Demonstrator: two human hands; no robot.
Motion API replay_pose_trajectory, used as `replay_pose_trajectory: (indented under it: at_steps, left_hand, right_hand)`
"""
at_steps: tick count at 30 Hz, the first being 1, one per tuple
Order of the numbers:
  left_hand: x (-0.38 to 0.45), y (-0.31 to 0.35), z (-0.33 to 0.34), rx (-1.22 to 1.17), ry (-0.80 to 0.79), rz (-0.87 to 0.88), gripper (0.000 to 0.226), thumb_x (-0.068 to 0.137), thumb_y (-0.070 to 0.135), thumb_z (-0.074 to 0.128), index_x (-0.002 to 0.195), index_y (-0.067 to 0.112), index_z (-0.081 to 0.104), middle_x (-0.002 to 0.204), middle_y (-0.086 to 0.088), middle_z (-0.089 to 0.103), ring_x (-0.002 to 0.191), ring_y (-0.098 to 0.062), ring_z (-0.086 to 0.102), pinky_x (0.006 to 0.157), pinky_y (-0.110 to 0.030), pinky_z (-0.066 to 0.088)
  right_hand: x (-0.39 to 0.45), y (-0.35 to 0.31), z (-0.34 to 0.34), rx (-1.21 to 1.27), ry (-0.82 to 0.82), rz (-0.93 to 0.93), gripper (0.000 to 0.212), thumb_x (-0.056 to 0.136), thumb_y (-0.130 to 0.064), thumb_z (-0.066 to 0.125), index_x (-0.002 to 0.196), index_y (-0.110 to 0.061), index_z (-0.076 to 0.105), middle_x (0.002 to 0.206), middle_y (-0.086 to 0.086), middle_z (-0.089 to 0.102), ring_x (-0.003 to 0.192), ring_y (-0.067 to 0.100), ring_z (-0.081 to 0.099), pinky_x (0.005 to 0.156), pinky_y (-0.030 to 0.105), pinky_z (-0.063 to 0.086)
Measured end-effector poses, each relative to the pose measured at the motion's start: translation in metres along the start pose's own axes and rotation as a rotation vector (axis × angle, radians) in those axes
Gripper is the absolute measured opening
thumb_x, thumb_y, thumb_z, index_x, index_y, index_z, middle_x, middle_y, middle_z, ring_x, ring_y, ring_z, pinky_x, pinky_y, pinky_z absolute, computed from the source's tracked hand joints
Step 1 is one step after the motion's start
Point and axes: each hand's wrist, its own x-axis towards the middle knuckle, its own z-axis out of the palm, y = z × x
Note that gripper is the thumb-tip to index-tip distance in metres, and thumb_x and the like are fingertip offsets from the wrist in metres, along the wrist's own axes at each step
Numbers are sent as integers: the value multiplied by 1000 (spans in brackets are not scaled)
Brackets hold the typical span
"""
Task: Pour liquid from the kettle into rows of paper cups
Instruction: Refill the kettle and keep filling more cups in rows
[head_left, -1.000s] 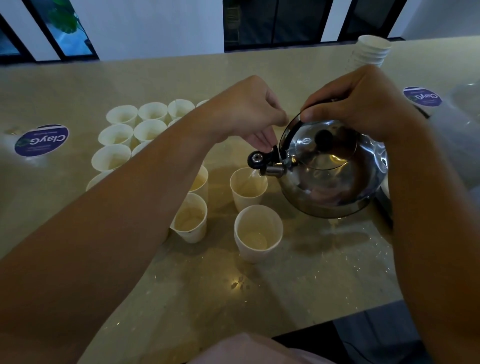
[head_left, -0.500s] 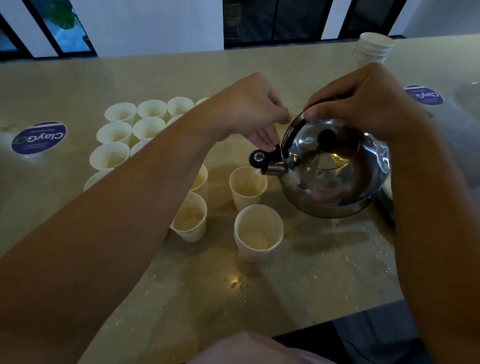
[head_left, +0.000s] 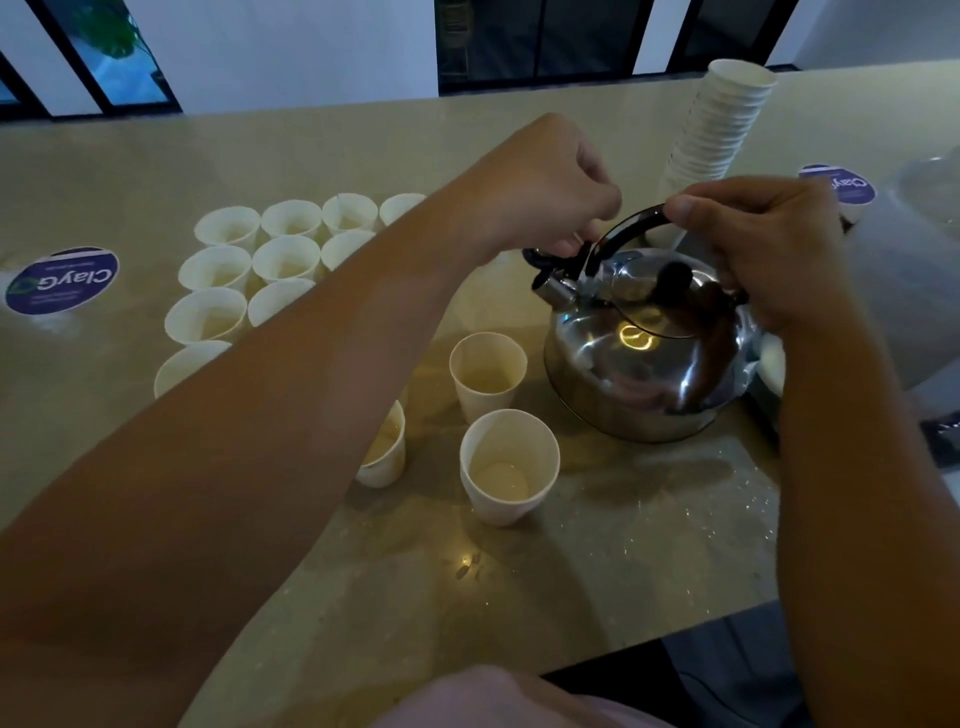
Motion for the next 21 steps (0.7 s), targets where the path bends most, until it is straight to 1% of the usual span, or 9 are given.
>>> replay_pose_trajectory:
  at_steps: [3,5,6,8,11,13,15,18,21]
  left_hand:
    - [8,1,13,30,24,31,12,92,19,65,99,17,75,88,1,74,80,-11,73,76,-28,62]
    - [13,-1,23,60,42,48,14,91,20,65,99,17,76,86,5,72,77,-7,69,78,-26,60]
    - [15,-3,27,64,42,45,16,90,19,64,99,14,76,85,5,72,73,-7,66,75,-25,58]
    - [19,-8,36,66,25,29,20,90,16,61,97,4,76,81,0,66,68,-12,58,68,-28,50]
    - [22,-14,46,86,21,-6,24,88,17,60,93,-2,73,76,-8,55,68,-16,50,66,-31,40]
    - [23,-17,50,100,26,-18,27,88,18,61,95,-5,73,76,-13,59,68,-18,51,65,-31,42]
    - [23,-19,51,125,32,-8,25,88,19,62,95,0,75,87,-18,71,71,-19,58,69,-35,50]
    - [22,-23,50,110,48,-7,20,89,20,62,96,11,78,92,-9,75,84,-19,70,82,-36,56]
    - [19,-25,46,86,39,-1,21,90,18,61,102,13,77,94,-1,75,88,-14,70,86,-35,57]
  right_hand:
    - [-7,6,2,52,118,53,12,83,-26,80,94,-21,76,70,-15,74,66,-1,68,66,12,51]
    - [-11,12,5,70,182,100,10,83,-26,80,91,-23,76,73,-14,75,70,0,71,68,12,53]
    - [-12,15,7,81,211,123,10,82,-26,81,90,-23,76,73,-13,75,71,1,71,69,12,53]
    - [-16,23,11,97,262,153,11,80,-25,83,89,-22,77,72,-13,75,71,1,71,69,13,54]
    - [-22,33,14,77,287,170,18,81,-24,83,97,-18,77,74,-15,75,73,-2,70,71,12,53]
    - [-25,38,15,69,276,176,19,82,-27,82,98,-19,78,82,-11,76,79,1,72,74,14,54]
    - [-26,39,16,76,273,190,17,82,-29,82,96,-20,78,83,-9,76,81,3,72,76,17,56]
    - [-26,41,17,65,281,175,12,82,-30,82,92,-25,77,80,-11,76,81,4,72,77,17,57]
    - [-25,43,16,15,282,180,13,84,-35,79,93,-26,77,79,-14,75,80,0,70,78,18,56]
